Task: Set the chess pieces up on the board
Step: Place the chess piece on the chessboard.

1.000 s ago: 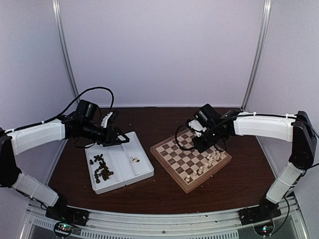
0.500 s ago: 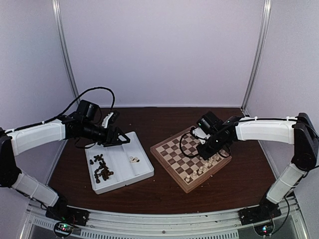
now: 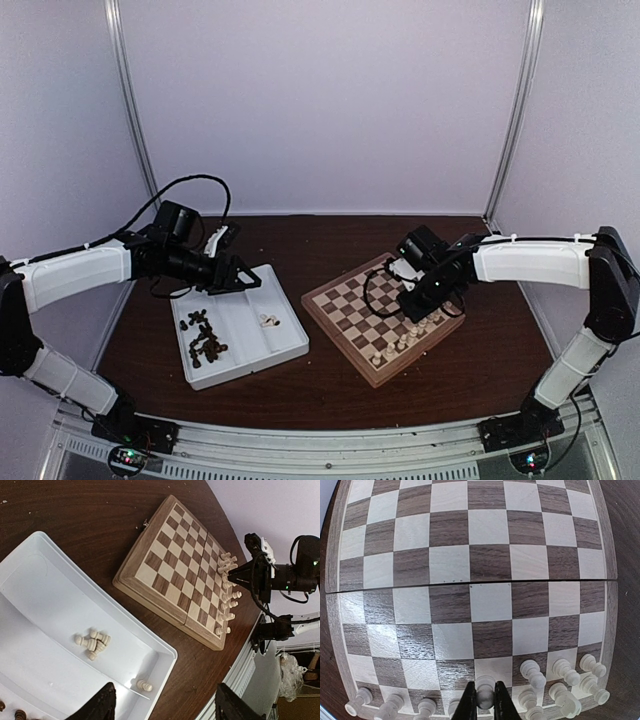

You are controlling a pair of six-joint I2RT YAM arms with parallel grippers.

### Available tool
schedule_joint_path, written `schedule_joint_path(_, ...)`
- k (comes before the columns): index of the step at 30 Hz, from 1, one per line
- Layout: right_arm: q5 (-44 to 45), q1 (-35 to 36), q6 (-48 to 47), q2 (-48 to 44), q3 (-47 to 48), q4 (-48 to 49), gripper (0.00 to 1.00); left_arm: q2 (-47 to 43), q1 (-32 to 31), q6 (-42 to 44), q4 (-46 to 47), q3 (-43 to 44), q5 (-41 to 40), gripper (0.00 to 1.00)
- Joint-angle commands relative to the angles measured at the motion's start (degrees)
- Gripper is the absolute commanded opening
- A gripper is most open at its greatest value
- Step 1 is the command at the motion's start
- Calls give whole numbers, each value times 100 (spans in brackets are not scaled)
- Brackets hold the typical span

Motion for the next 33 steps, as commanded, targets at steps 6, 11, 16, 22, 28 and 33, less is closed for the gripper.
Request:
schedule_joint_path(6, 182, -86, -80, 135, -30, -58, 4, 78, -41, 63, 37, 186, -54, 67)
schedule_joint_path(11, 175, -88, -107, 216, -4, -56, 4, 95, -41, 56, 37, 196, -53, 67)
schedule_joint_path(16, 185, -114, -138, 277, 14, -30, 5, 112, -41, 57, 28, 195, -63, 67)
schedule_joint_path(22, 158, -143, -159, 345, 41, -40, 7, 121, -50, 52, 22, 186, -85, 67)
schedule_joint_path(28, 130, -144, -184, 318, 73, -41, 14, 146, -50, 50, 29, 210, -81, 67)
schedule_joint_path(33, 130, -155, -211, 309, 152, -77, 17, 164, -57, 63, 10, 242, -73, 67)
